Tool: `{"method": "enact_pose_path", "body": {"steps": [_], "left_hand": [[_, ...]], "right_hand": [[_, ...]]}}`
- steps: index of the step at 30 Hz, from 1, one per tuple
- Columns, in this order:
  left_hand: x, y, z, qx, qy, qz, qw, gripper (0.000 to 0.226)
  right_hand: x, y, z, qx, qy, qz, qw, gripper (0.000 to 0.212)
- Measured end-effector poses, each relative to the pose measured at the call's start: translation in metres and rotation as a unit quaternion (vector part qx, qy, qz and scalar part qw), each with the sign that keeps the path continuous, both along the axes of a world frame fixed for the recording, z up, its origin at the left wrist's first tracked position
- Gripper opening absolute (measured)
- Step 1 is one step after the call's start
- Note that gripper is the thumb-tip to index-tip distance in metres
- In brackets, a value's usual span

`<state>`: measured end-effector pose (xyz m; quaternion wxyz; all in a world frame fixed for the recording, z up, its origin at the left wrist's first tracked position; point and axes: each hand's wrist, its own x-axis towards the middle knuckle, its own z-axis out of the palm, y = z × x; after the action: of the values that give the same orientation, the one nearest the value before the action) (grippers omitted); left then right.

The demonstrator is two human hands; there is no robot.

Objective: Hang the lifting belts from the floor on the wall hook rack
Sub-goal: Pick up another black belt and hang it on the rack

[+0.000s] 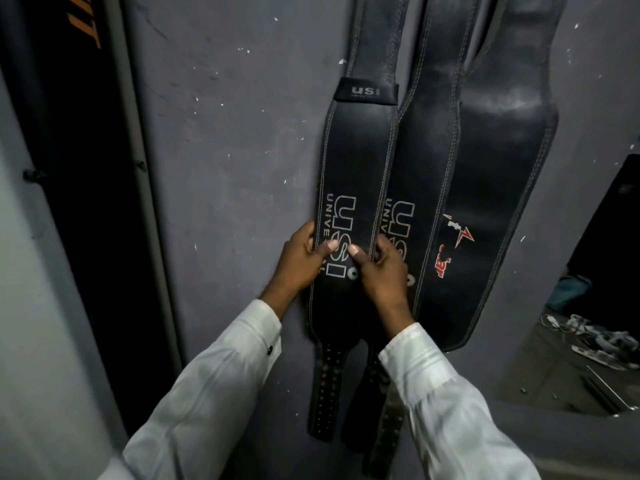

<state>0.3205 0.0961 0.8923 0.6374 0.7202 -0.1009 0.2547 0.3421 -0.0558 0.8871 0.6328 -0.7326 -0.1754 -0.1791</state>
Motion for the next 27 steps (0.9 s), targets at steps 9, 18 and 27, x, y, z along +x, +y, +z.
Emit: {"method": "enact_pose_path", "body": {"steps": [9, 18, 27], "left_hand": [[-0.004, 0.010, -0.052, 0.032, 0.074, -0.044, 0.996, 0.036], [-0.007, 0.009, -0.062, 0.036, 0.109, 0.017, 0.993, 0.035], [-0.056, -0.010, -0.125, -0.016, 0.226, 0.120, 0.967, 0.037]], "right_hand": [[-0.017, -0.003, -0.057, -0.164, 0.074, -0.050, 0.982, 0.050], [-0.023, 0.005, -0.058, -0.127, 0.072, -0.131, 0.981, 0.035], [-0.053, 0.008, -0.096, -0.049, 0.172, -0.161, 0.971, 0.024]]}}
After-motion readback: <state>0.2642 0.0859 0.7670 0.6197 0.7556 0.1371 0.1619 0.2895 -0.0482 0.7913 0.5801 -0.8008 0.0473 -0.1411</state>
